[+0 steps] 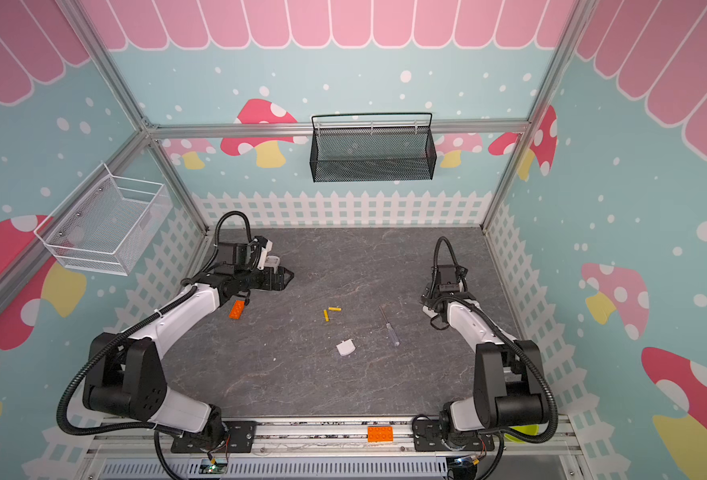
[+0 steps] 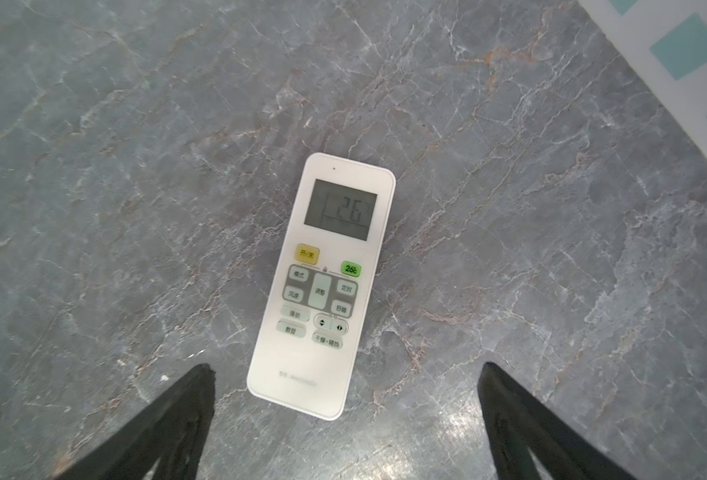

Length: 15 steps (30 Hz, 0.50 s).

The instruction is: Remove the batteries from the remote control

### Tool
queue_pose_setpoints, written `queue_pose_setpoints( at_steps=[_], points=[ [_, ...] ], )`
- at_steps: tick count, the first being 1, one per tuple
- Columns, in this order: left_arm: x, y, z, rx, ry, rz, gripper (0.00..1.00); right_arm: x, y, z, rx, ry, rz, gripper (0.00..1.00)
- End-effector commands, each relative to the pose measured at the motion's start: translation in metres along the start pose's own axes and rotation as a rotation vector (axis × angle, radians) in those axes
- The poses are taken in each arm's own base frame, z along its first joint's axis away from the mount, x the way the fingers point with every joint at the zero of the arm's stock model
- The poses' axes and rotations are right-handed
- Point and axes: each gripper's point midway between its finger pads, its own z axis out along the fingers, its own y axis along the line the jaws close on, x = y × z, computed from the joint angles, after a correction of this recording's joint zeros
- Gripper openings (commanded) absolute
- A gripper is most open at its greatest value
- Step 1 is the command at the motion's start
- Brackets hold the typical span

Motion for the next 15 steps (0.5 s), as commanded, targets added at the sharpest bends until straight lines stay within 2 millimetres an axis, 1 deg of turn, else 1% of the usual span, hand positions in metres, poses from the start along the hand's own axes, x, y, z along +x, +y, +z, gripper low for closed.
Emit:
queue_pose_setpoints(
  at_steps=[1, 3, 5, 7, 10, 13, 15],
  points=[
    [-0.006, 0.004, -0.005, -0.014, -0.030, -0.029, 0.99, 0.006, -0.002, 0.006, 0.024, 0.042, 0.048, 0.99],
    [-0.007, 0.006, -0.006, -0.010, -0.037, -0.039, 0.99, 0.010, -0.006, 0.010, 0.037, 0.047, 0.060, 1.00],
    [-0.007, 0.008, -0.006, -0.015, -0.036, -0.045, 0.99, 0.014, -0.008, 0.014, 0.038, 0.063, 0.073, 0.98],
    [-0.008, 0.009, -0.007, -0.020, -0.035, -0.050, 0.99, 0.016, -0.005, 0.017, 0.021, 0.070, 0.072, 0.97],
    [-0.008, 0.008, -0.004, 0.004, -0.035, -0.061, 0.99, 0.012, 0.003, 0.021, -0.008, 0.063, 0.061, 0.96],
    [-0.007, 0.011, -0.002, -0.002, -0.025, -0.076, 0.99, 0.009, 0.011, 0.024, -0.028, 0.082, 0.060, 0.96],
    [-0.006, 0.008, -0.001, 0.010, -0.025, -0.072, 0.99, 0.007, 0.012, 0.027, -0.022, 0.078, 0.059, 0.96]
  ],
)
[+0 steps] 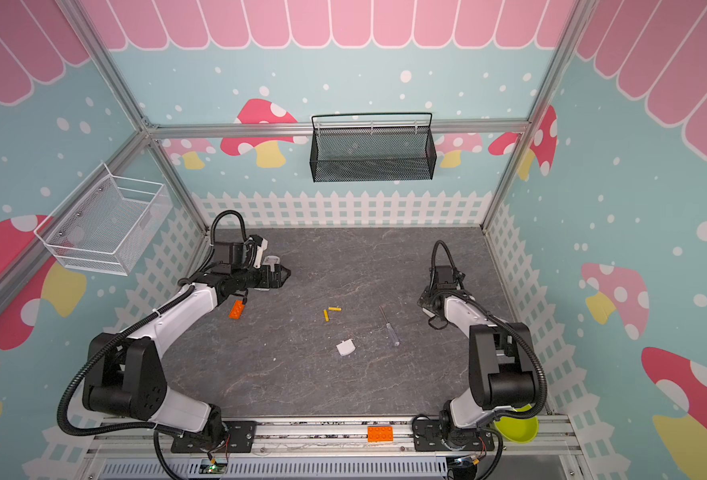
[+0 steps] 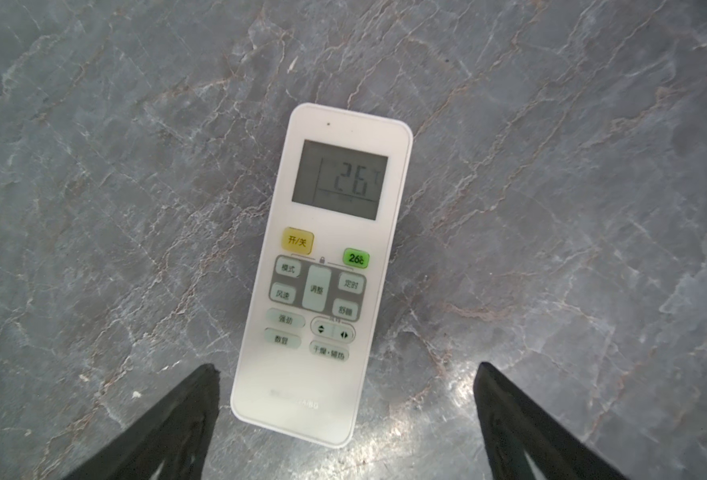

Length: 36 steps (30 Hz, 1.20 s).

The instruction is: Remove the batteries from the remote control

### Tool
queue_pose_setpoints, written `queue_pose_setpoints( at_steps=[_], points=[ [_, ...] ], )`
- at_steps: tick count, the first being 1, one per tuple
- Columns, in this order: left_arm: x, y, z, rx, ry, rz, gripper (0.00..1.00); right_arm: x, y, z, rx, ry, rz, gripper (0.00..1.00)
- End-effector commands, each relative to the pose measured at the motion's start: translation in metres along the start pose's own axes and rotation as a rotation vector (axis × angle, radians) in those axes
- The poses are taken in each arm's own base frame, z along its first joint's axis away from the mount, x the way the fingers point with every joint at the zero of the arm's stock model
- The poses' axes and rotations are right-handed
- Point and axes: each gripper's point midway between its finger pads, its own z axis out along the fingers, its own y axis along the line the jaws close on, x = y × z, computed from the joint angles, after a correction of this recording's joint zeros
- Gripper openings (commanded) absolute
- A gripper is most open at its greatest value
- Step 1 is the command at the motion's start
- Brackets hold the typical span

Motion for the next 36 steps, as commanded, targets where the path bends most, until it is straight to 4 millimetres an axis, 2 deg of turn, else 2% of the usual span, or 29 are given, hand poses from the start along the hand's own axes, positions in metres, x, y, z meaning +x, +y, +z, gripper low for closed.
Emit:
queue_pose_setpoints(
  at_steps=[1, 5, 12, 22, 26, 29, 32, 36],
  points=[
    [-0.001, 0.000, 0.002, 0.021, -0.007, -0.024, 0.99, -0.010, 0.006, 0.003, -0.004, -0.012, 0.023, 0.96],
    [-0.002, 0.009, 0.000, -0.008, -0.006, -0.031, 0.99, -0.006, 0.007, 0.010, -0.003, 0.010, 0.030, 0.92],
    [-0.003, 0.011, 0.000, -0.013, -0.002, -0.031, 0.99, -0.002, 0.006, 0.021, 0.006, 0.019, 0.013, 0.80],
    [-0.003, 0.011, 0.003, -0.007, -0.010, -0.021, 0.99, 0.000, 0.006, 0.037, 0.018, 0.022, 0.009, 0.69],
    [-0.005, 0.013, 0.000, -0.020, -0.008, -0.023, 0.99, 0.007, 0.009, 0.042, 0.001, 0.049, 0.006, 0.65],
    [-0.005, 0.013, 0.001, -0.018, -0.017, -0.010, 0.99, 0.007, 0.005, 0.046, 0.018, 0.035, -0.009, 0.59],
    [-0.006, 0.014, -0.002, -0.030, -0.012, -0.007, 0.99, 0.013, 0.006, 0.047, 0.004, 0.056, -0.002, 0.55],
    [-0.010, 0.010, -0.003, -0.011, -0.025, 0.036, 0.99, 0.006, 0.010, 0.044, -0.016, 0.025, -0.041, 0.49]
  ],
)
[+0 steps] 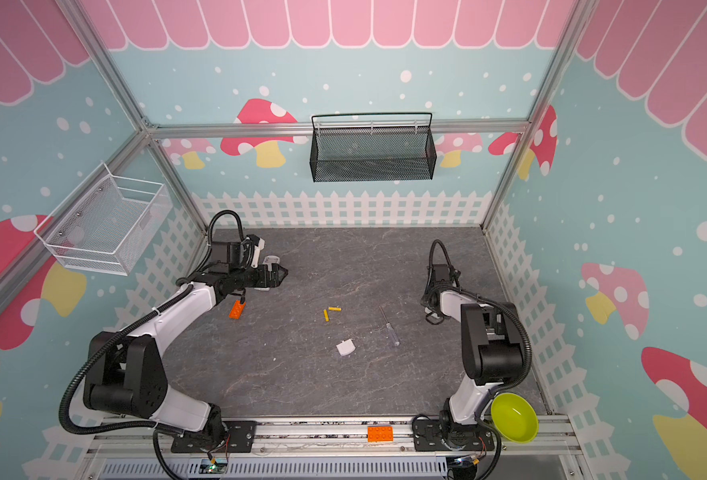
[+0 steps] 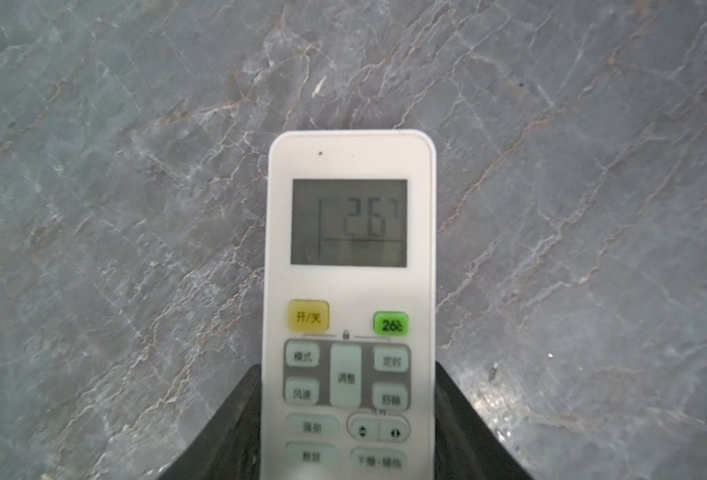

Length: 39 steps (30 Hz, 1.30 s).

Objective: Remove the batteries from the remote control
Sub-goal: 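Lift the white remote with the right gripper while the left gripper rises toward it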

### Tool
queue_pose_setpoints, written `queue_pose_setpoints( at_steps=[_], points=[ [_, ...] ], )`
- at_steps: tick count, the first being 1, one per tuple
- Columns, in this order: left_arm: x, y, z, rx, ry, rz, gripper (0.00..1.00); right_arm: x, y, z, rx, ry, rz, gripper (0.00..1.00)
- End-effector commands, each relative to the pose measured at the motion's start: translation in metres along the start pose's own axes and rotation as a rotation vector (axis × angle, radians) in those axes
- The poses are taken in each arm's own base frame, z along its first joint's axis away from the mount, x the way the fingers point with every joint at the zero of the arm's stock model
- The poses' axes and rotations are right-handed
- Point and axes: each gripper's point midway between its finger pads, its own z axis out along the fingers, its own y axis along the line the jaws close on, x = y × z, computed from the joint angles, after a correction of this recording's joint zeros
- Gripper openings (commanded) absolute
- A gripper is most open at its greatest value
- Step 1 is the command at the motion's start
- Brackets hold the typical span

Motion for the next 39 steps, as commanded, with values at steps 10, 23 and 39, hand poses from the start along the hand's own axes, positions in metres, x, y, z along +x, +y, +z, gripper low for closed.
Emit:
queue_pose_setpoints(
  at_steps=[10, 23, 39],
  points=[
    [-0.031, 0.006, -0.015, -0.074, -0.034, 0.125, 0.99, -0.007, 0.016, -0.031, -0.145, -0.053, -0.086, 0.39],
    [-0.101, -0.088, -0.076, 0.092, -0.163, 0.642, 0.99, -0.026, 0.035, -0.131, -0.403, -0.354, -0.362, 0.28],
    [-0.100, -0.249, -0.156, 0.400, -0.363, 1.353, 0.98, -0.009, 0.088, -0.252, -0.873, -0.681, -0.768, 0.23]
  ],
)
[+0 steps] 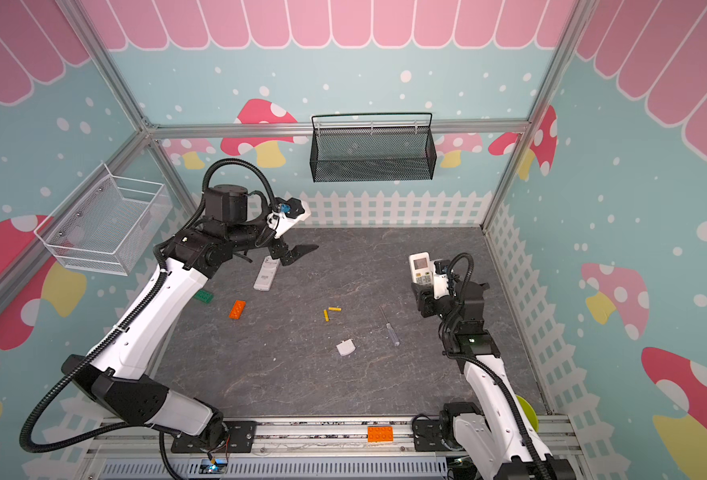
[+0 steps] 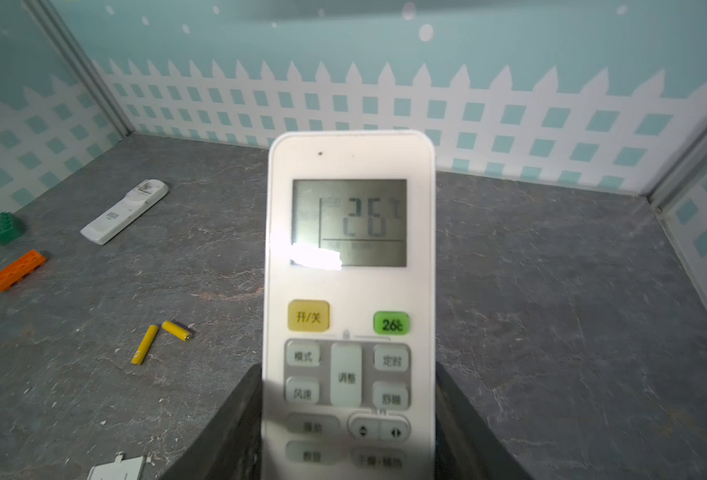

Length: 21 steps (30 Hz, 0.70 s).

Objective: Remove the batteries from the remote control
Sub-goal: 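Lift the white remote with the right gripper while the left gripper rises toward it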

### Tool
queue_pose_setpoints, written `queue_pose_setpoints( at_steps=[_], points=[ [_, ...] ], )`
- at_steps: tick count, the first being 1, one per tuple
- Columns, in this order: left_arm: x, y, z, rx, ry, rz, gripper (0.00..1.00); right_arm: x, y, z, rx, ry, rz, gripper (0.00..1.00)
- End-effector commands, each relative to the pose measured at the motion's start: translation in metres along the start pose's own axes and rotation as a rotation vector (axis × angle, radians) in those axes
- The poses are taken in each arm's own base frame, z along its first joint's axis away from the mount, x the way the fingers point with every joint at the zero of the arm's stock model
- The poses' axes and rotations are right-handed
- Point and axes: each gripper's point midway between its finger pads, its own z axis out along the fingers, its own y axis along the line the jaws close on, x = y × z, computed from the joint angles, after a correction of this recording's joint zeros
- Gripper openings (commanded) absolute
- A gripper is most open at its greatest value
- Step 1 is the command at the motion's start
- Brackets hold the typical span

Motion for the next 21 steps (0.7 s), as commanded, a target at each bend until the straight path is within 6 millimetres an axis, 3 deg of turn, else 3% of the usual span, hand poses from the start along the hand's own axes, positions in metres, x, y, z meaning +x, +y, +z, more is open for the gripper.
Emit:
queue_pose_setpoints(
  at_steps=[1, 5, 8, 14, 21],
  points=[
    [-0.022, -0.027, -0.012, 0.072, -0.023, 0.236, 0.98, -0.027, 0.038, -0.008, -0.210, -0.121, -0.171, 0.23],
    [-0.046, -0.045, -0.018, 0.106, -0.064, 0.390, 0.98, -0.039, 0.060, -0.013, -0.327, -0.190, -0.259, 0.22],
    [-0.052, -0.063, -0.019, 0.158, -0.062, 0.497, 0.98, -0.040, 0.072, -0.015, -0.411, -0.206, -0.294, 0.22],
    [-0.049, -0.093, -0.017, 0.287, -0.054, 0.574, 0.98, -0.037, 0.098, -0.019, -0.575, -0.214, -0.347, 0.21],
    [-0.021, -0.126, -0.012, 0.431, -0.019, 0.750, 0.97, -0.032, 0.119, -0.025, -0.732, -0.203, -0.365, 0.21]
  ],
)
